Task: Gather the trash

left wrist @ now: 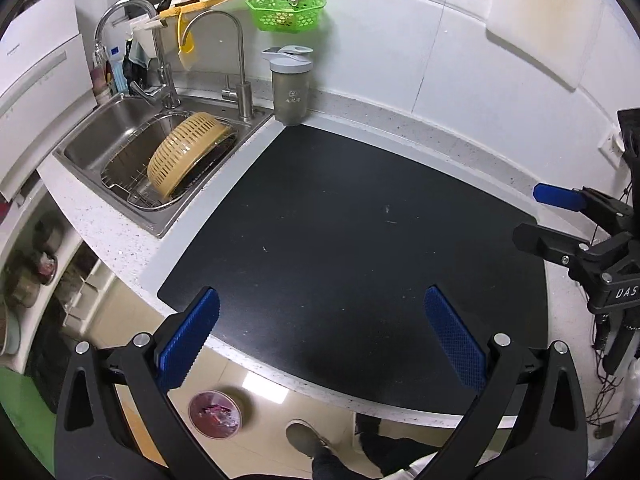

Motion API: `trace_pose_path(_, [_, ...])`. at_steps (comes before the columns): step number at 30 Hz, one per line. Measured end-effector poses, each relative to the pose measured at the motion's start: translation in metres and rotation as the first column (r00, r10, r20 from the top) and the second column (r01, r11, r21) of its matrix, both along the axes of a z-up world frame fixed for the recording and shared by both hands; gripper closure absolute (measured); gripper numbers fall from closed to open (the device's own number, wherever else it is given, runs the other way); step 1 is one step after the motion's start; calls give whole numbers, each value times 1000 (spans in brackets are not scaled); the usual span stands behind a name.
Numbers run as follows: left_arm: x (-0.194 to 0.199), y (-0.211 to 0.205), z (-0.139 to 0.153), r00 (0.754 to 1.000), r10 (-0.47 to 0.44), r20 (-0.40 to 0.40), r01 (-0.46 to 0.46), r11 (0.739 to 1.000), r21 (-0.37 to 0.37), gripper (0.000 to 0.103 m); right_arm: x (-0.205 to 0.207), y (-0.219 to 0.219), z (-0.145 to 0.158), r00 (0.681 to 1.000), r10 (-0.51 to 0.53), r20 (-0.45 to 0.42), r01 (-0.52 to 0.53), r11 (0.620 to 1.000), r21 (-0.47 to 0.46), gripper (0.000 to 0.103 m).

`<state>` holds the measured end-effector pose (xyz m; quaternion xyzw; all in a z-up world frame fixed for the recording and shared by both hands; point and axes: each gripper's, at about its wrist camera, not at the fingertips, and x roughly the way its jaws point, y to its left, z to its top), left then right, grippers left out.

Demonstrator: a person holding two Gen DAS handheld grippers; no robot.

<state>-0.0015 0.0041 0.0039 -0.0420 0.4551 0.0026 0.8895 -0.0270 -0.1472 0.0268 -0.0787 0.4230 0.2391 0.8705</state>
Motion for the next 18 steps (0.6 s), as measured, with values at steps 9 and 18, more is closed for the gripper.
trace_pose_path(9, [-3, -1, 2, 1000, 0, 18, 1, 999, -33, 3, 2, 0, -2, 1000, -1, -8, 1, 1000, 4, 6])
trace_pose_path(18, [-2, -4, 2, 1000, -2, 21, 3, 1000, -30, 3, -1, 1, -2, 1000, 2, -8, -2, 1000, 4, 6])
